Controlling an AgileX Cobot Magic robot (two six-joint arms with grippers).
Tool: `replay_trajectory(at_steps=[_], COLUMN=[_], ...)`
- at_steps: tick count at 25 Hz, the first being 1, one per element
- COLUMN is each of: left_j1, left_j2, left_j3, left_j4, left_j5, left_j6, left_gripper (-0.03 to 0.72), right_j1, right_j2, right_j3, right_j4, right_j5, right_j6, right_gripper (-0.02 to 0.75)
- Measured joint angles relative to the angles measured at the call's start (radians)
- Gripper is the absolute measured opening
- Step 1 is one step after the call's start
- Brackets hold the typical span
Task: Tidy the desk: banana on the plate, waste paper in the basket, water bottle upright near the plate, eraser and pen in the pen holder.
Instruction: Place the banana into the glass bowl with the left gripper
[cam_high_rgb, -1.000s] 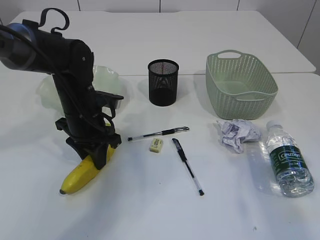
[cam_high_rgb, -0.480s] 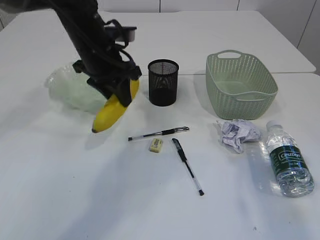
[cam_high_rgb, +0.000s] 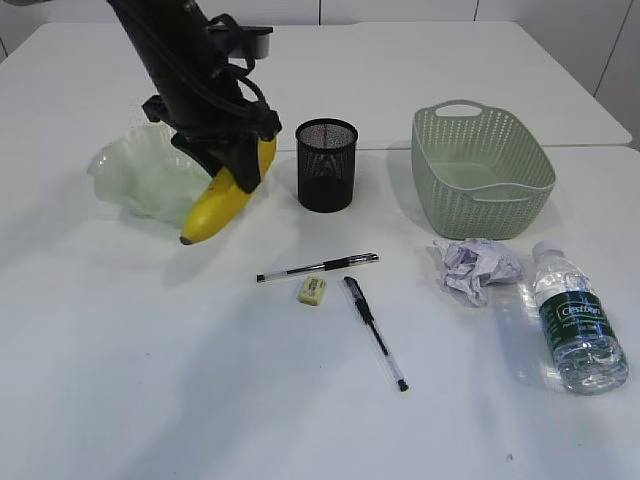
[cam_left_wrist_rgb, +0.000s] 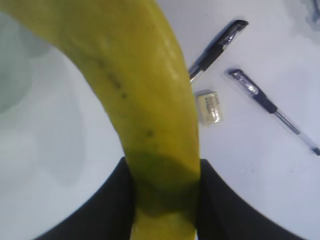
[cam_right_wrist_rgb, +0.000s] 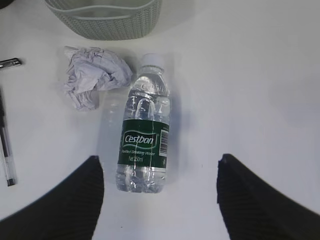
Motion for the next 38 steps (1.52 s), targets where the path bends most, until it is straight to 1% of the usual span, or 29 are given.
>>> replay_trajectory(at_steps=[6,11,17,19,21,27,30,33,38], left_j1=[0.000,0.000,0.009,0.024,0.045,0.149,0.191,0.203,0.203], left_j2=[0.000,0.000,0.000,0.000,0.002,0.020,0.039,0.058,0.096], left_j3=[0.000,0.000,0.000,0.000,0.000,0.000,0.000,0.000,0.000], left_j4=[0.145,0.272,0.394,0.426,0.433,0.433,0.403,0.352,0.315], left_j5=[-0.024,-0.105,-0.220,-0.263,-0.302,-0.384,-0.408,-0.439,-0.484], left_j6=[0.000,0.000,0.000,-0.009,-0.026,-0.063,-0.066,-0.066,-0.067], left_gripper=[0.214,0.214,0.214,0.214,0.214,0.214,0.214,0.214,0.214], right_j1=[0.000,0.000,0.000,0.000,0.000,0.000,0.000,0.000,0.000], right_j2=[0.000,0.000,0.000,0.000,0.000,0.000,0.000,0.000,0.000], right_j3=[0.000,0.000,0.000,0.000,0.000,0.000,0.000,0.000,0.000], right_j4=[0.000,-0.002,-0.017,-0.023,-0.023,-0.029,-0.029,-0.029,-0.029], right_j5=[0.000,0.000,0.000,0.000,0.000,0.000,-0.006,-0.008,-0.012], right_j6=[0.000,0.000,0.000,0.000,0.000,0.000,0.000,0.000,0.000], right_gripper=[0.530,0.530,0.530,0.530,0.530,0.530,0.530,0.530,0.530])
